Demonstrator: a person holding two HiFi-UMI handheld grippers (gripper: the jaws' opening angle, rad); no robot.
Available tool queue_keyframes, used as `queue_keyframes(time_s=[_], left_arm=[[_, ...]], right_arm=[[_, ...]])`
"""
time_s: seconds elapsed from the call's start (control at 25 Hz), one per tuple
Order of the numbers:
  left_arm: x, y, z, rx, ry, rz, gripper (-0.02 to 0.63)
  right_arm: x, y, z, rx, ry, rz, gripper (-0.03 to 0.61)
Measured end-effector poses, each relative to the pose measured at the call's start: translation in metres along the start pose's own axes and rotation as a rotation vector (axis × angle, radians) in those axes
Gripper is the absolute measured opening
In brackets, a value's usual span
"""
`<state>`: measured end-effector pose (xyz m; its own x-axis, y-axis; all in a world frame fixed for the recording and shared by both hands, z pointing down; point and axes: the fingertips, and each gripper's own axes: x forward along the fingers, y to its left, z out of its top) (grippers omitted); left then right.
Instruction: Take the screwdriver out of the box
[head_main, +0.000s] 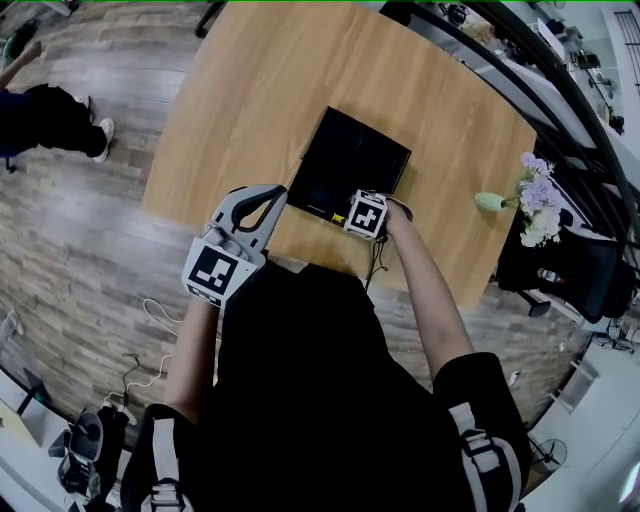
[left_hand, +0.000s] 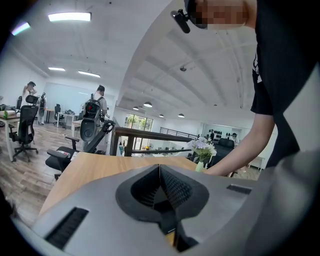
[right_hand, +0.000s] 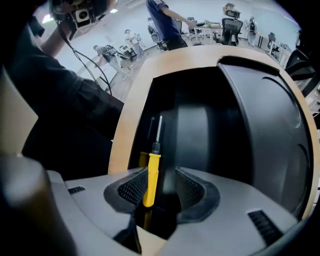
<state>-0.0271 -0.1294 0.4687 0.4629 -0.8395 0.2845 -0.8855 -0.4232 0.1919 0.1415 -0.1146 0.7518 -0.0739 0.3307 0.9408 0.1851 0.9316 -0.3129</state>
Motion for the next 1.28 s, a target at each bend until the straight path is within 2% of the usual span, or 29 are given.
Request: queue_keyframes(time_s=[0.28, 0.44, 0.6, 0.76, 1.04, 1.08, 1.16, 1.28], left_arm=[[-0.001, 0.008, 0.002, -0.010, -0.019, 0.005, 0.023], [0.000, 0.008, 0.005, -0.010, -0.031, -0.005, 0.023], [0.003, 0.009, 0.009, -0.004, -0.043, -0.017, 0.023], [0.003, 0.009, 0.011, 0.009, -0.038, -0.032, 0.023], [0.001, 0.016, 0.012, 0.016, -0.032, -0.040, 0.023], [0.001, 0.016, 0.012, 0.018, -0.032, -0.042, 0.023], [0.001, 0.016, 0.012, 0.020, -0.032, -0.046, 0.023], [0.001, 0.017, 0.012, 0.024, -0.031, -0.054, 0.023]], right_arm=[[0.011, 0.004, -0.005, 0.070, 0.049, 0.061, 0.183], [0.011, 0.012, -0.003, 0.100, 0.007, 0.059, 0.192], [0.000, -0.005, 0.007, 0.030, -0.069, -0.123, 0.198], [0.002, -0.011, 0.006, 0.001, -0.081, -0.265, 0.193], [0.004, -0.013, 0.010, 0.044, -0.101, -0.270, 0.192], [0.005, -0.012, 0.010, 0.041, -0.108, -0.272, 0.177], [0.005, -0.009, 0.012, 0.030, -0.122, -0.286, 0.095], [0.006, -0.009, 0.013, 0.034, -0.126, -0.318, 0.091]])
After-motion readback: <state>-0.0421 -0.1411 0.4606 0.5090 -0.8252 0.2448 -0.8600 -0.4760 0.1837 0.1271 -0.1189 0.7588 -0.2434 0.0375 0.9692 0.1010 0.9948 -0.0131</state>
